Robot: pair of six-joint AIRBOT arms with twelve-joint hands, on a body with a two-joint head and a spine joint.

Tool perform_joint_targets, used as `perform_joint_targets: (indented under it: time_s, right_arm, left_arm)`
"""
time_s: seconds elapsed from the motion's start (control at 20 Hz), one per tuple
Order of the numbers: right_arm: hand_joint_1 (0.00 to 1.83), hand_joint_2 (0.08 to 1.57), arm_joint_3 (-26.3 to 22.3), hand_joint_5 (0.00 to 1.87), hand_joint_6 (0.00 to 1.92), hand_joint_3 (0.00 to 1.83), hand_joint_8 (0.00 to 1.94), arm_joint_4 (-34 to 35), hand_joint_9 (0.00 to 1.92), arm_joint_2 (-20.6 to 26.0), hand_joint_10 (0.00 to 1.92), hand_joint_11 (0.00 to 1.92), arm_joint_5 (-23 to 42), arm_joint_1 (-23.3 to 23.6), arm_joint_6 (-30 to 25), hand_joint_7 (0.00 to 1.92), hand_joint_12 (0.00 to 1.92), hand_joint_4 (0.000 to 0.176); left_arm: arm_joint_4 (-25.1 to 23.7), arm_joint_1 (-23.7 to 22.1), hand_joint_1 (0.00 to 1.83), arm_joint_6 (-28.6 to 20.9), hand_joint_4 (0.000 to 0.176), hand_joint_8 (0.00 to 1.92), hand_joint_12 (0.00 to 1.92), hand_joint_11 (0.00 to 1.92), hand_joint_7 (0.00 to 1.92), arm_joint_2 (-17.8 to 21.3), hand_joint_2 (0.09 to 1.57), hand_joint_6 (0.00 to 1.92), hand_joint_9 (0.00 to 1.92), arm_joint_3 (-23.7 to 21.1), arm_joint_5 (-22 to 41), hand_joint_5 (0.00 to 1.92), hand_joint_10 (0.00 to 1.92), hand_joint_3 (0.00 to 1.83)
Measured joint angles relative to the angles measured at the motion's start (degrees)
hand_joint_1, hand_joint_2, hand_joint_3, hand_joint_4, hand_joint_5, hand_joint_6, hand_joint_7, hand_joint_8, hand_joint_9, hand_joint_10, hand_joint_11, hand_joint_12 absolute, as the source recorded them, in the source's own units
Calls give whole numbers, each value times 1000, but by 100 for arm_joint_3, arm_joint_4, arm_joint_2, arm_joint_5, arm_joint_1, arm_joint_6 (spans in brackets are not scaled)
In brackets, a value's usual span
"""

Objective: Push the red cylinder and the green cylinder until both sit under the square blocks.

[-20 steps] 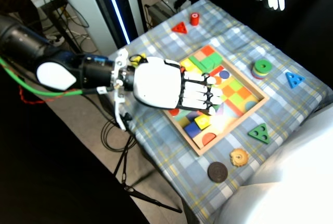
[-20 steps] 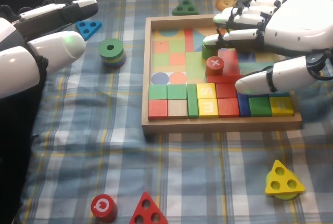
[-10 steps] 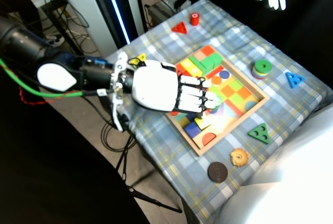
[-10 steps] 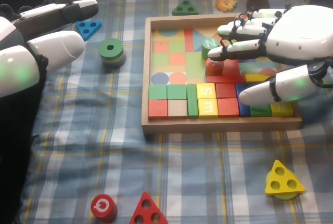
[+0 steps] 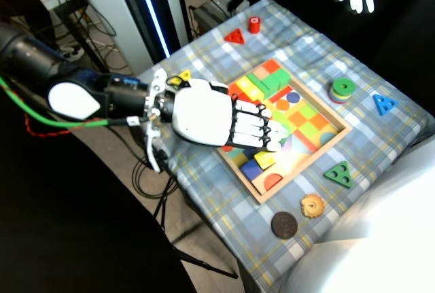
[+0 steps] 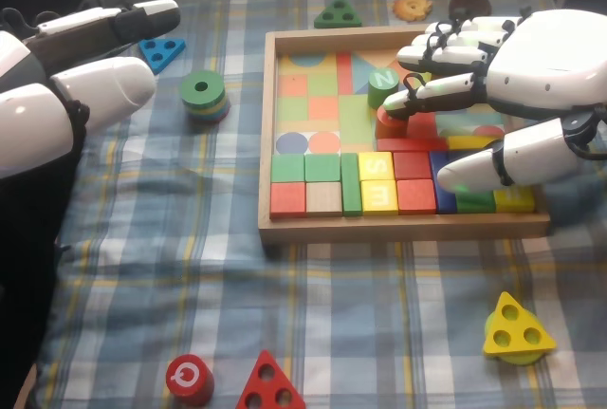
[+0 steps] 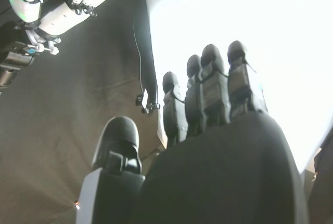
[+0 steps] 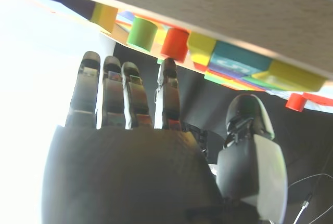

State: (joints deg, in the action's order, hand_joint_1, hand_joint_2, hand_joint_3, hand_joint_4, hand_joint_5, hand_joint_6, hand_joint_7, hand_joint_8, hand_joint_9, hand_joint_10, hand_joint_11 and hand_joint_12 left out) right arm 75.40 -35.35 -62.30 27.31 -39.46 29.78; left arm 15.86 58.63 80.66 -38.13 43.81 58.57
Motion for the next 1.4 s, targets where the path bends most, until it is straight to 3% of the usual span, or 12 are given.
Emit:
perform_joint_targets:
  time_s: [0.2,0.25,0.3,1.4]
  right_arm:
    - [0,1098,35,234,5,4,0,-164,0,9,0,42,-15,0,-297,0,19,176]
    - [0,1107,61,252,8,7,0,-299,0,33,0,17,-17,0,-507,0,11,166]
    - [0,1090,72,250,6,0,0,-341,0,46,0,3,-20,0,-573,0,1,174]
    - [0,1049,-52,225,0,0,0,-610,0,472,0,0,85,-225,-962,0,0,176]
  left_arm:
    - [-2,0,0,-2,133,4,120,3,290,-2,1363,2,278,0,-2,347,11,4]
    - [-4,0,0,-11,135,5,125,13,297,0,1363,0,283,0,-2,344,11,3]
    - [0,0,0,-13,133,6,134,29,300,0,1366,1,293,0,-4,347,13,4]
    - [0,0,0,-79,136,1,152,43,321,-24,1378,1,338,0,-28,353,6,4]
